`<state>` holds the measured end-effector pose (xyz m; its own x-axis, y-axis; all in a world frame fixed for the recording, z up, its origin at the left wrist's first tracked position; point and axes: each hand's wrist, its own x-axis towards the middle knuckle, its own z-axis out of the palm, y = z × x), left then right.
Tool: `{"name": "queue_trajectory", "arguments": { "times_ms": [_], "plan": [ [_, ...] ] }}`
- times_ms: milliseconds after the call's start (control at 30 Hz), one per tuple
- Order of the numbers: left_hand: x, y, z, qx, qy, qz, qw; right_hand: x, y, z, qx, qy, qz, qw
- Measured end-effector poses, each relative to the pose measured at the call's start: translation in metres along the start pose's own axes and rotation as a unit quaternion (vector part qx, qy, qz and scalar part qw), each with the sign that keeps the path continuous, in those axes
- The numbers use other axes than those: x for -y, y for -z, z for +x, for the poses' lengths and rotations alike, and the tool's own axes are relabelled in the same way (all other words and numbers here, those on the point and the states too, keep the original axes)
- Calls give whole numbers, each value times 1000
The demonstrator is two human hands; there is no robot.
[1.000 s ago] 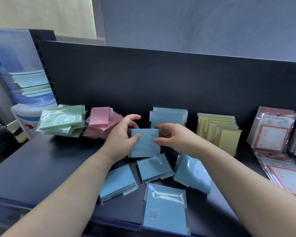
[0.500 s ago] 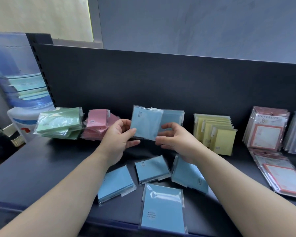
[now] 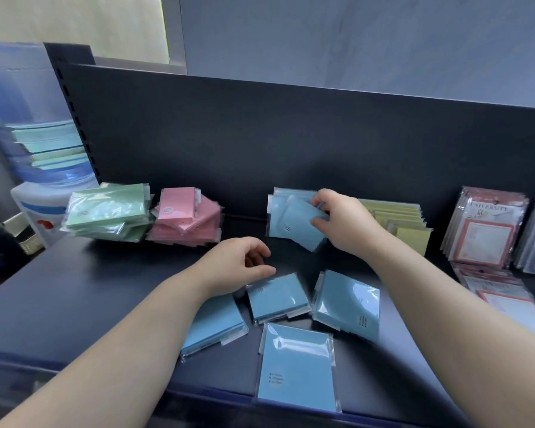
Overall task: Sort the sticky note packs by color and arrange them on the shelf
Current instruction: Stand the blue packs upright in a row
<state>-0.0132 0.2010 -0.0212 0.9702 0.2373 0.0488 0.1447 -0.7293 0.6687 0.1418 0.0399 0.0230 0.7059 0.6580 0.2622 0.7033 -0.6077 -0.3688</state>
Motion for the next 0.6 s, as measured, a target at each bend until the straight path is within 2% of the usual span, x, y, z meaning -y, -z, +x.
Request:
{"name": "queue_trajectory", "arguments": {
  "times_ms": [100,300,400,467,533,600],
  "plan": [
    [-2,1,-2,37,-13,15,999,3,2,9,4,7,-42,999],
    [-4,2,-5,96,-53,96,989,-1,-12,7,-43,-3,-111,993],
    [-4,1,-5,99,-62,111,987,-1,-10,0,-73,-4,-148,986],
    [-3,0,-4,95,-67,115,987,1,-7,-5,-75,-7,-123,990],
    [-3,-1,-3,87,-71,117,987,4,1,-12,-32,-11,-98,995],
    [-2,-2,-2,72,-66,108,989,9,17,-24,92,-13,-105,990]
  ]
}}
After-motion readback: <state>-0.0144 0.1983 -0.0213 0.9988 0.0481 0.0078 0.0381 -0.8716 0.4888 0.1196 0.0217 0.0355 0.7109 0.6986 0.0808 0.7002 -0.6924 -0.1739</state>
